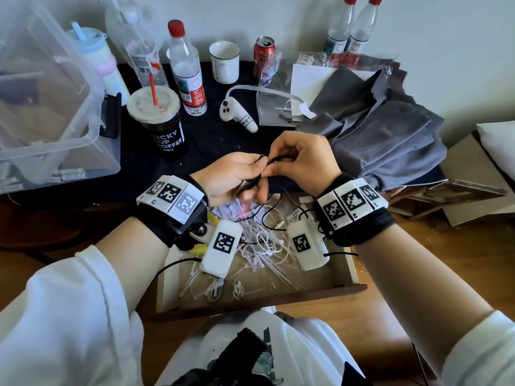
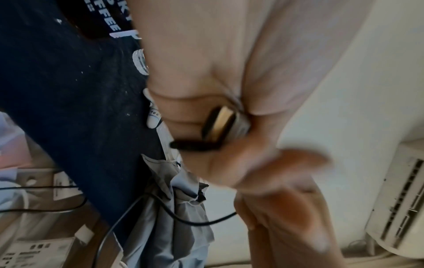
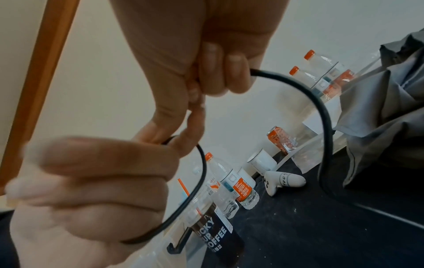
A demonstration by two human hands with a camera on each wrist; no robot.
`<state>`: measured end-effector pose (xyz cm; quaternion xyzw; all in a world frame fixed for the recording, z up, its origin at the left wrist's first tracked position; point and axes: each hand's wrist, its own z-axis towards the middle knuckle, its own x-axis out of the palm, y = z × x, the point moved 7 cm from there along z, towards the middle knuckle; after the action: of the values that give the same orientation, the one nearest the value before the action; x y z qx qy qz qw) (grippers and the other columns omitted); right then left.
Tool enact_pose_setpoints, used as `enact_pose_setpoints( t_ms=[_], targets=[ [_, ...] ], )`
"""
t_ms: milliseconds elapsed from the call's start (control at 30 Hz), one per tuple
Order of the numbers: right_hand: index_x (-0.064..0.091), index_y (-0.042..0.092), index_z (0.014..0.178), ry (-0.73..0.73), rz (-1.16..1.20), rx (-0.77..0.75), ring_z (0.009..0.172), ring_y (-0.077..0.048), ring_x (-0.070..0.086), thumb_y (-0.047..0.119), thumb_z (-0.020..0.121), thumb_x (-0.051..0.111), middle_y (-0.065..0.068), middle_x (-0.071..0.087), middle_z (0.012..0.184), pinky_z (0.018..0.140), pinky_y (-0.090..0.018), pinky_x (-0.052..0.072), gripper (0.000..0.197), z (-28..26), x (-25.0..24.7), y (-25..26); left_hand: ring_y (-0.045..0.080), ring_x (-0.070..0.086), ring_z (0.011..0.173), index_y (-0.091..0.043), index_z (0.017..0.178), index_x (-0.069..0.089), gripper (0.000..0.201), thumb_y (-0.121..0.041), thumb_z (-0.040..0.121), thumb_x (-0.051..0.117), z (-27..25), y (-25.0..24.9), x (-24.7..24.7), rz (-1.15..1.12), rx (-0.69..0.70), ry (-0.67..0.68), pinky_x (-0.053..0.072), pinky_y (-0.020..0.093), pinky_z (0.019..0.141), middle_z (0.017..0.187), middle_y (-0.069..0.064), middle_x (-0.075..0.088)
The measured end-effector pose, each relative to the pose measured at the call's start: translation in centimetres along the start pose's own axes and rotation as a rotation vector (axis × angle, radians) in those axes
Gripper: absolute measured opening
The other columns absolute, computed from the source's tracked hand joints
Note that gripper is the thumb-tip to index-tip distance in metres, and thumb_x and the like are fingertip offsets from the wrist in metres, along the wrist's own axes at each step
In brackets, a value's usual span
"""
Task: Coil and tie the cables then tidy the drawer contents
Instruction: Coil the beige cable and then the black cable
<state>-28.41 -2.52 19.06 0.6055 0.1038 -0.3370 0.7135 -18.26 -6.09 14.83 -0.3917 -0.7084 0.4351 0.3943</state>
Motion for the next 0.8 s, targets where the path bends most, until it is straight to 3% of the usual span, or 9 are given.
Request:
enact_pose_setpoints(
  t_ms=[133,200,300,367,433,500,600,700,800],
  targets=[
    [0.063,0.013,0.069,-0.090,0.109,-0.012,0.056,-0.001,0.054,0.013,0.063,0.084,0.006,0.062,0.061,0.060,-0.016,0.045,0.022,0.4,-0.7,0.7,0.001,0.018,0.028,-0.004,0.086,0.056,0.052,-0.048,0.087,0.027,0.2,0.4,0.3,-0.062,-0.034,0.106,0.019,0.012,0.034,0.034,-0.005,0.032],
    [0.068,0.011,0.071,-0.142,0.153,-0.032,0.059,0.001,0.055,0.013,0.063,0.083,0.014,0.061,0.064,0.063,-0.013,0.045,0.017,1.0,-1.3,0.7,0.000,0.020,0.027,-0.014,0.073,0.059,0.051,-0.053,0.084,0.028,0.1,0.4,0.2,-0.175,-0.054,0.159,0.021,0.012,0.033,0.034,-0.010,0.030],
    [0.071,0.020,0.081,-0.141,0.249,-0.007,0.063,0.001,0.057,0.023,0.073,0.075,0.015,0.064,0.065,0.066,-0.021,0.049,0.010,1.6,-0.9,0.0,0.000,0.023,0.030,-0.023,0.064,0.058,0.035,-0.052,0.083,0.055,-0.1,-0.8,0.2,-0.334,0.036,0.270,0.028,0.014,0.035,0.038,-0.014,0.034],
    [0.068,0.011,0.100,-0.060,0.334,0.047,0.056,-0.001,0.052,0.019,0.085,0.063,0.007,0.061,0.061,0.058,-0.018,0.044,0.018,1.7,0.4,-0.3,0.004,0.019,0.032,-0.023,0.069,0.060,0.025,-0.044,0.081,0.062,-0.2,-1.8,0.2,-0.372,0.136,0.270,0.029,0.014,0.036,0.040,-0.013,0.026],
    [0.060,-0.001,0.113,0.025,0.435,0.129,0.040,0.002,0.038,0.005,0.096,0.047,0.011,0.045,0.045,0.043,-0.008,0.031,0.023,1.7,1.9,-0.3,0.006,0.015,0.034,-0.023,0.079,0.065,0.018,-0.034,0.087,0.054,-0.3,-2.5,0.2,-0.407,0.216,0.216,0.026,0.015,0.036,0.039,-0.011,0.024],
    [0.062,0.006,0.101,0.079,0.500,0.218,0.033,0.001,0.028,0.007,0.100,0.037,0.012,0.034,0.037,0.034,-0.010,0.022,0.025,1.6,3.0,-0.2,0.003,0.017,0.033,-0.022,0.103,0.069,0.030,-0.028,0.090,0.042,-0.2,-2.7,0.0,-0.429,0.260,0.125,0.025,0.015,0.037,0.039,-0.013,0.031],
    [0.058,0.014,0.092,0.137,0.528,0.313,0.032,-0.002,0.025,0.013,0.102,0.032,0.013,0.031,0.038,0.034,-0.012,0.019,0.028,1.5,4.4,-0.5,-0.002,0.031,0.035,-0.013,0.138,0.040,0.056,-0.031,0.086,0.048,0.1,-2.9,0.2,-0.406,0.308,0.106,0.031,0.013,0.039,0.043,-0.013,0.039],
    [0.050,0.014,0.085,0.198,0.535,0.370,0.036,-0.004,0.025,0.013,0.103,0.030,0.011,0.031,0.042,0.036,-0.015,0.018,0.027,0.7,5.2,-1.1,-0.001,0.038,0.036,-0.011,0.146,0.018,0.086,-0.034,0.077,0.065,0.0,-3.1,0.3,-0.424,0.330,0.099,0.035,0.012,0.040,0.050,-0.011,0.050],
    [0.043,0.016,0.072,0.252,0.505,0.447,0.034,-0.003,0.025,0.007,0.101,0.029,0.003,0.033,0.049,0.033,-0.014,0.020,0.033,-0.6,6.3,-2.0,-0.001,0.041,0.037,-0.011,0.149,0.012,0.067,-0.020,0.091,0.045,0.2,-3.4,-0.5,-0.409,0.374,-0.068,0.036,0.011,0.041,0.062,-0.008,0.063]
  ],
)
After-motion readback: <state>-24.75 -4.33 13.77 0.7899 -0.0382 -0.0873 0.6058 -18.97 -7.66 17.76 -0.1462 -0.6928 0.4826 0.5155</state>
